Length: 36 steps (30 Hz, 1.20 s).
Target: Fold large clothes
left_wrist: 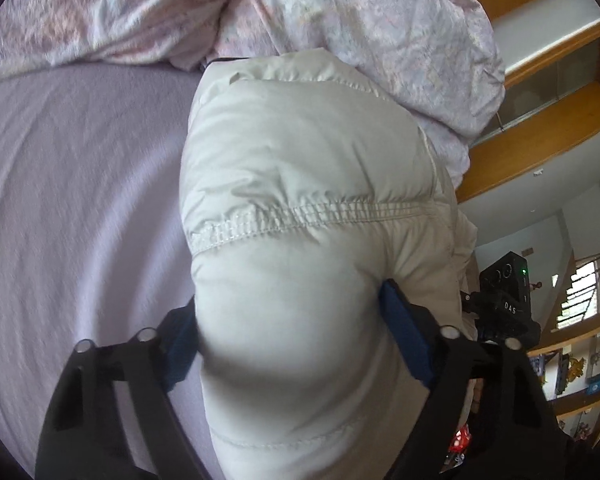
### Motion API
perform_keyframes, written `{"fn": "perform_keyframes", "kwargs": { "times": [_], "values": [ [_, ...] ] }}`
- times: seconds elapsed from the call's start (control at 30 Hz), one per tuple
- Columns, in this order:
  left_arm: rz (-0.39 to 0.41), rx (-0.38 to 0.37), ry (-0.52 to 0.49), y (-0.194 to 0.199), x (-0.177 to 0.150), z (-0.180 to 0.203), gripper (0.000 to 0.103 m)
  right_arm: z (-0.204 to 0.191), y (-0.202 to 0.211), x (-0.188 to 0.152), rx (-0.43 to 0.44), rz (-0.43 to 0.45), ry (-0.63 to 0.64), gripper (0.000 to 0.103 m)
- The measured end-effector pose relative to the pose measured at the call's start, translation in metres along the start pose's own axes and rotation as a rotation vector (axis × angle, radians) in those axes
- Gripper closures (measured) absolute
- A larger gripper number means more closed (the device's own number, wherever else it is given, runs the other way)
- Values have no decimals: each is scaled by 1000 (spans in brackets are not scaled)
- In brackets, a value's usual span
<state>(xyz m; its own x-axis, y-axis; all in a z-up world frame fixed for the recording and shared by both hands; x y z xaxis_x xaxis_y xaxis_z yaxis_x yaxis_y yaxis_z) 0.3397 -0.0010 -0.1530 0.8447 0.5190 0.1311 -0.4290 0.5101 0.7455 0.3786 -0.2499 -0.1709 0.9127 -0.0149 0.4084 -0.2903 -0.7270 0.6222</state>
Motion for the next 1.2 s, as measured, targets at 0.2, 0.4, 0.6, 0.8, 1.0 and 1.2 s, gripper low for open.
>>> {"fn": "perform_keyframes", "kwargs": {
  "times": [0.2,0.4,0.6,0.8,1.0,1.2],
  "values": [
    [53,48,-1,14,35,-4,34,-21,-19,23,23,-16,42,46],
    [119,89,11,36,70,-18,37,-47,-43,42,45,-43,83,49],
    [163,119,42,50,96,-37,37,-60,-67,52,46,-71,110,50],
    [174,136,46,54,109,-43,36,-61,-70,51,32,-79,115,50],
    [180,127,49,57,114,-45,36,-71,-67,55,21,-68,106,50],
    [179,124,43,53,112,-52,32,-79,-83,52,-26,-57,91,47]
  ]
}}
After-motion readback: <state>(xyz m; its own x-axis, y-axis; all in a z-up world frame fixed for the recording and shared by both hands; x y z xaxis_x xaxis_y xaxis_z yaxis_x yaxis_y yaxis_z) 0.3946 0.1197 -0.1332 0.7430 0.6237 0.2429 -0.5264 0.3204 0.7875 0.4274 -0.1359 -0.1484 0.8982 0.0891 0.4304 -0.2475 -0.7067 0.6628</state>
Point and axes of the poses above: each gripper's, at about its wrist camera, not at the fingertips, and y roughly against the way its jaws point, z to its right, x to its top, the point moved 5 cm from there along -y, roughly the way its jaws point, and after that the axes turned 15 degrees about y, right-handed, at the moved point
